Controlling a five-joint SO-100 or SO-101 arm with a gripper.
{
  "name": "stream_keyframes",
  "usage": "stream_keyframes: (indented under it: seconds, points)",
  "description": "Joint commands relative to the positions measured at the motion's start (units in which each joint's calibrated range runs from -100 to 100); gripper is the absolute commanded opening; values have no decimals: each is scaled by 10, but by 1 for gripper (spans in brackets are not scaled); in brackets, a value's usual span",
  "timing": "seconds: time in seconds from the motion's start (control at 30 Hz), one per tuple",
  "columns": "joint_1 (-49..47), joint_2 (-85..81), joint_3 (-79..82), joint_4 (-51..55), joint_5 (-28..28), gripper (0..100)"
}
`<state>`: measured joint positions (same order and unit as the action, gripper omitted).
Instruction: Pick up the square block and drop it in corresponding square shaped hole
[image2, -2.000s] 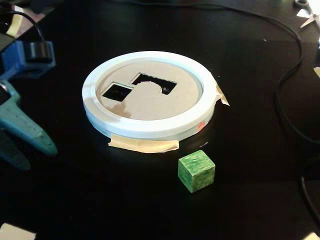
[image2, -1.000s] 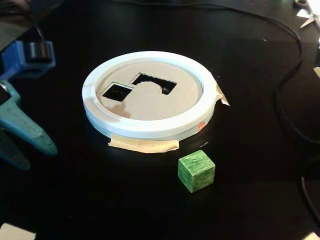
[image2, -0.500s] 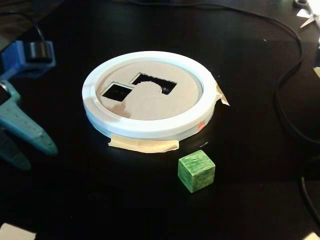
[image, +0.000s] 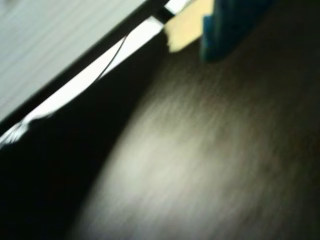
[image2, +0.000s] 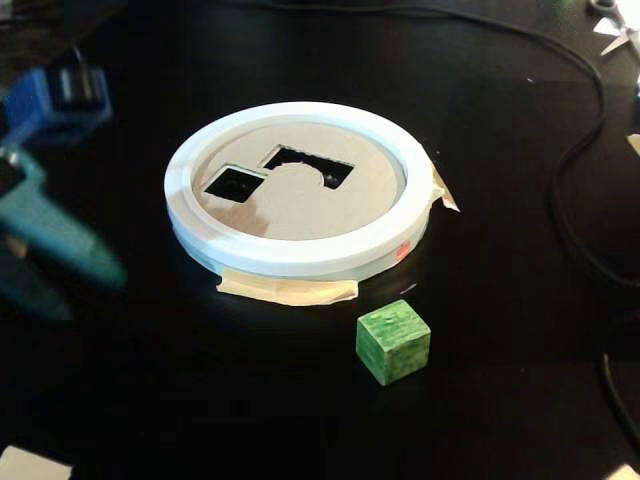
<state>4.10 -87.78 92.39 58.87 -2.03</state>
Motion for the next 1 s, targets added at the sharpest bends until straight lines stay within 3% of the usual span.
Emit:
stream_keyframes:
  seconds: [0.0, 0.17, 0.6, 0.97]
  points:
    - [-55, 3, -131, -12, -5, 80]
    - [-56, 118, -260, -11, -27, 80]
    - [-90, 710, -754, -6, -141, 80]
    - [-141, 978, -982, -4, -209, 80]
